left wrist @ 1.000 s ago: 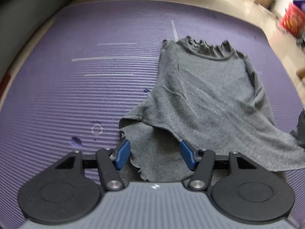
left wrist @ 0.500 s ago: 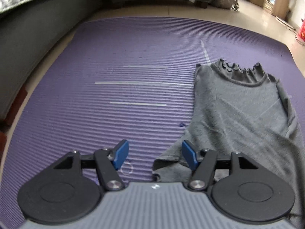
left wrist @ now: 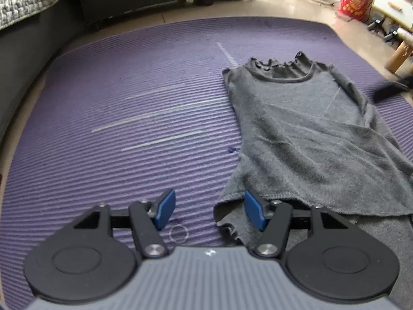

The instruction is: Fold clothes

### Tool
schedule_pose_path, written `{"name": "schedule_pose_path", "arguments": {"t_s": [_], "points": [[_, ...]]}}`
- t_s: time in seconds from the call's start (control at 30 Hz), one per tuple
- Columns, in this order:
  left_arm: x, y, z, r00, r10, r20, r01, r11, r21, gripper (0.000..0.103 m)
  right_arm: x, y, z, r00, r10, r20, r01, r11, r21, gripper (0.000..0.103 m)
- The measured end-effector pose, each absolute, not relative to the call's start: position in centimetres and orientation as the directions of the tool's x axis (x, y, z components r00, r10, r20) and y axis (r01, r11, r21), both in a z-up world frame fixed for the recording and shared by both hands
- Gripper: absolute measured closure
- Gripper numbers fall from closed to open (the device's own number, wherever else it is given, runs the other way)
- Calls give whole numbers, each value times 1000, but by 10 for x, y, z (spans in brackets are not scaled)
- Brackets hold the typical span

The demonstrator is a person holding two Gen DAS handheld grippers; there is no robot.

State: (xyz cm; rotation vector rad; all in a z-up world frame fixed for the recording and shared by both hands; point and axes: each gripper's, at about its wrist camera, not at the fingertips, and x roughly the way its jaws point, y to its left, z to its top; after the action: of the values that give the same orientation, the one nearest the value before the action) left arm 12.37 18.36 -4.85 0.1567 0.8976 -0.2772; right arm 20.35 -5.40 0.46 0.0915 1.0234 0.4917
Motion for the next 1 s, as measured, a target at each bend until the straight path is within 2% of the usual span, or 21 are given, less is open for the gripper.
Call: {"name": "schedule_pose_path", "arguments": {"t_s": [0.2, 0.37, 0.4, 0.43, 0.47, 0.57, 0.63, 0.8, 0.93, 1.0], "points": [[117, 178, -42, 664, -194, -722, 372, 924, 94, 46, 274, -6, -19, 444, 473, -761, -369, 871, 325, 66], [113, 174, -50, 665, -184, -724, 437, 882, 178, 46, 307, 15, -41, 429, 438, -790, -342, 888, 307, 66], [112, 174, -52, 667, -182, -722, 441, 878, 186, 46, 313, 19, -45, 426, 430, -796, -336, 892, 302, 70], [112, 175, -53, 669, -180, -721, 444, 875, 193, 46, 318, 22, -49, 411, 435, -801, -338, 889, 309, 77], [112, 175, -55, 670, -178, -721, 446, 872, 200, 46, 320, 27, -54, 388, 453, -803, -350, 878, 327, 93], [113, 177, -59, 662, -185, -727, 450, 873, 187, 46, 326, 37, -55, 375, 489, -788, -385, 855, 347, 99], [115, 178, -60, 656, -178, -733, 445, 876, 185, 53, 331, 43, -53, 380, 504, -775, -403, 845, 352, 99], [122, 186, -62, 652, -113, -750, 377, 906, 192, 54, 343, 52, -61, 391, 502, -771, -403, 847, 348, 99], [122, 194, -63, 644, -107, -757, 356, 918, 173, 57, 346, 51, -72, 406, 517, -754, -389, 844, 369, 99], [118, 196, -60, 649, -135, -748, 376, 912, 161, 57, 345, 48, -75, 417, 534, -735, -376, 838, 396, 93]]}}
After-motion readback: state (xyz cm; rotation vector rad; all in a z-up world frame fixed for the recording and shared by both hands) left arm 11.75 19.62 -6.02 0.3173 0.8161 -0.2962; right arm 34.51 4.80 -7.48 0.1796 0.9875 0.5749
